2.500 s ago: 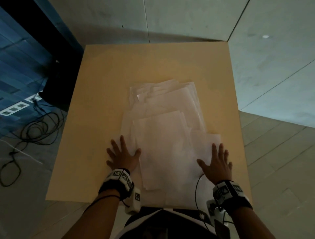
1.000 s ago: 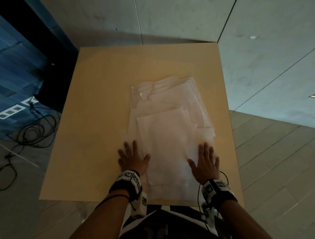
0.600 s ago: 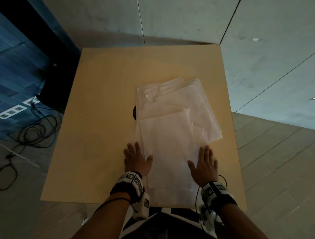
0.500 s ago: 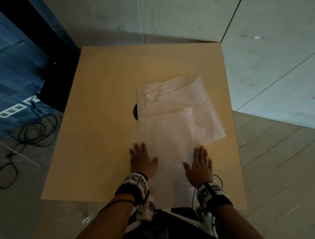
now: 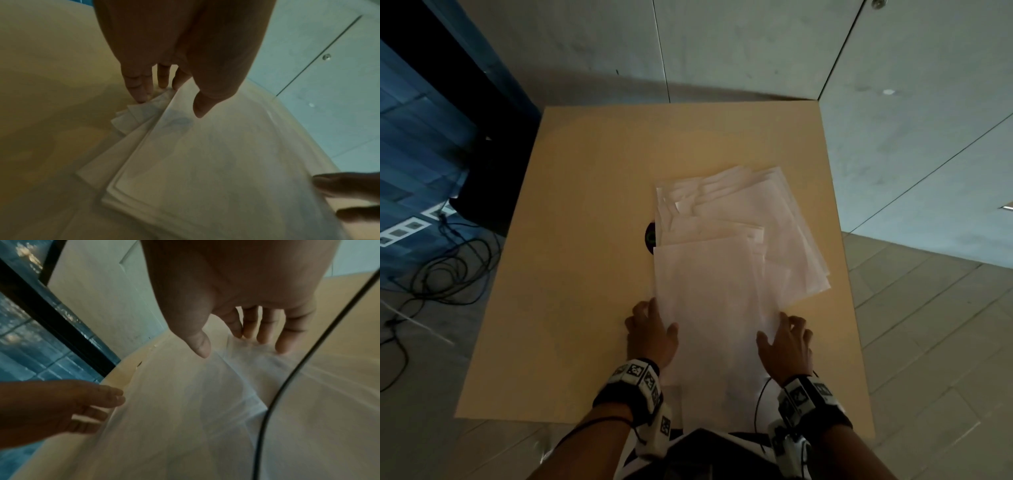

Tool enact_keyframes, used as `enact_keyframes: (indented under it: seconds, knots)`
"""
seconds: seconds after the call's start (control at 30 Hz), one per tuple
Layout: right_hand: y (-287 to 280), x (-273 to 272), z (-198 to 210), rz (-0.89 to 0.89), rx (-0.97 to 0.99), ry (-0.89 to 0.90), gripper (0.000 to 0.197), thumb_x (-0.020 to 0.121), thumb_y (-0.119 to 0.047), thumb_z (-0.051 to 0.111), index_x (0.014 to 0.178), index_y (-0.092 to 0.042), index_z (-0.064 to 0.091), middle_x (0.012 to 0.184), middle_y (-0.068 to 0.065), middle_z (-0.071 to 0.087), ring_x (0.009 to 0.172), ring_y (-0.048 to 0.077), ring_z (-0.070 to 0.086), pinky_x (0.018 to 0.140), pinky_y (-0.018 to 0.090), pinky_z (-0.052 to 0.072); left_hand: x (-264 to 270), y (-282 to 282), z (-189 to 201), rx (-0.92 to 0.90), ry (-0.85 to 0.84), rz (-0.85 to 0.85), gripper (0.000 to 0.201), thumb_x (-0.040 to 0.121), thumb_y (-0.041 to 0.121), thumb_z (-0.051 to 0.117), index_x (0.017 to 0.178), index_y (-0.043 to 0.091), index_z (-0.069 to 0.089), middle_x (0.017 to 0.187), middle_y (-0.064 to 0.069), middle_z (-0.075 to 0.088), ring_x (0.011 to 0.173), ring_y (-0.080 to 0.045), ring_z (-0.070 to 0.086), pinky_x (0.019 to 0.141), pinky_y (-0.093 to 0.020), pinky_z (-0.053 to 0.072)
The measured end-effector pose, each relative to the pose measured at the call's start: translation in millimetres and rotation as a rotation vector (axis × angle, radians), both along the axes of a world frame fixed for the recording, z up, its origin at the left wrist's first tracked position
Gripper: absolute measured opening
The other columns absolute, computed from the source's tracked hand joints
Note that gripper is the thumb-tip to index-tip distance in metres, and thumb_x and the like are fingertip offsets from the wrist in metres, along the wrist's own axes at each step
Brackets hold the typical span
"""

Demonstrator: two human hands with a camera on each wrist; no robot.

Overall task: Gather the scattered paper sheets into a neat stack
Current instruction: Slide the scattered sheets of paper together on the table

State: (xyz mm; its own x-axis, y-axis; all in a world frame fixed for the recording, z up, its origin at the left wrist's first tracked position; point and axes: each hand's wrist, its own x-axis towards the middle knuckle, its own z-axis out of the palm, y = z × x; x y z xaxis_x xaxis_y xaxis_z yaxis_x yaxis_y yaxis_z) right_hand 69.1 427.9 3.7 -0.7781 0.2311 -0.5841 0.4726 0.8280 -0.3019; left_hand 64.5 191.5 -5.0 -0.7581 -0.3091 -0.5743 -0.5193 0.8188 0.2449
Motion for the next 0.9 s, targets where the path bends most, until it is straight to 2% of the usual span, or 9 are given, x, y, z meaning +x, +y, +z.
enact_keyframes:
  seconds: [0.1,0.2,0.27,0.33,0.4,0.47,0.6,0.73,0.9]
  knots:
    - [8,-16,3,-0.04,-0.049,0.018,0.063,0.092,-0.041,0.051,0.145,-0.013,0.03,0.145,0.01,0.027,0.13,0.035,0.03,0.103,0.046,0.037,-8,-10,3,0.051,0.023,0.045,0.071,0.095,0.04,0.049,0.153,0.016,0.015,0.153,-0.011,0.018,0.135,-0.036,0.024,0.111,-0.043,0.03]
    - [29,-46,5,-0.087,0.015,0.085,0.065,0.092,-0.042,0.051,0.146,-0.016,0.028,0.15,0.008,0.023,0.133,0.034,0.029,0.106,0.049,0.037,-30,-26,5,0.021,0.059,0.06,0.074,0.094,0.043,0.051,0.153,0.016,0.015,0.156,-0.009,0.017,0.139,-0.035,0.02,0.111,-0.044,0.029]
    - [43,-70,3,-0.059,0.048,0.113,0.068,0.093,-0.045,0.049,0.149,-0.016,0.022,0.156,0.006,0.016,0.14,0.032,0.022,0.11,0.053,0.031,-49,-32,4,0.025,0.057,0.026,0.077,0.094,0.048,0.048,0.154,0.018,0.01,0.161,-0.004,0.006,0.146,-0.031,0.01,0.115,-0.045,0.023]
    - [54,-92,-3,-0.003,0.072,0.094,0.073,0.095,-0.049,0.043,0.152,-0.017,0.011,0.161,0.003,0.003,0.148,0.027,0.007,0.116,0.055,0.019,-68,-32,1,0.011,0.045,-0.074,0.081,0.094,0.052,0.046,0.155,0.02,0.003,0.162,0.0,-0.007,0.149,-0.029,0.0,0.119,-0.046,0.016]
    - [58,-108,-11,0.05,0.078,0.048,0.077,0.095,-0.055,0.036,0.153,-0.018,0.001,0.162,0.001,-0.008,0.149,0.024,-0.004,0.118,0.056,0.009,-84,-26,-1,-0.006,0.023,-0.153,0.084,0.094,0.054,0.043,0.155,0.021,-0.005,0.161,0.0,-0.017,0.149,-0.029,-0.007,0.12,-0.047,0.011]
    - [56,-117,-18,0.072,0.073,0.003,0.079,0.095,-0.057,0.032,0.153,-0.018,-0.005,0.161,0.001,-0.012,0.149,0.024,-0.007,0.118,0.056,0.006,-95,-19,-3,-0.009,-0.012,-0.166,0.087,0.094,0.056,0.042,0.154,0.02,-0.01,0.16,-0.003,-0.022,0.148,-0.03,-0.012,0.12,-0.047,0.008]
    - [40,-114,-26,0.084,0.101,-0.034,0.079,0.096,-0.056,0.029,0.152,-0.016,-0.01,0.161,0.003,-0.014,0.149,0.024,-0.007,0.119,0.054,0.006,-101,8,-8,-0.004,-0.072,-0.109,0.086,0.096,0.054,0.038,0.153,0.013,-0.012,0.16,-0.01,-0.02,0.148,-0.031,-0.012,0.12,-0.047,0.005]
    - [11,-96,-25,0.092,0.041,-0.047,0.077,0.097,-0.054,0.026,0.152,-0.016,-0.012,0.16,0.002,-0.018,0.148,0.022,-0.011,0.12,0.05,0.003,-98,38,-10,-0.018,-0.068,-0.089,0.081,0.099,0.048,0.034,0.152,0.008,-0.013,0.159,-0.016,-0.02,0.148,-0.033,-0.013,0.121,-0.045,0.004]
    - [12,-100,-23,0.036,0.018,-0.005,0.077,0.097,-0.055,0.027,0.152,-0.016,-0.009,0.16,0.001,-0.015,0.149,0.02,-0.007,0.12,0.049,0.003,-106,19,-8,-0.014,-0.007,-0.093,0.084,0.098,0.049,0.038,0.153,0.008,-0.01,0.16,-0.013,-0.017,0.148,-0.031,-0.01,0.121,-0.045,0.007]
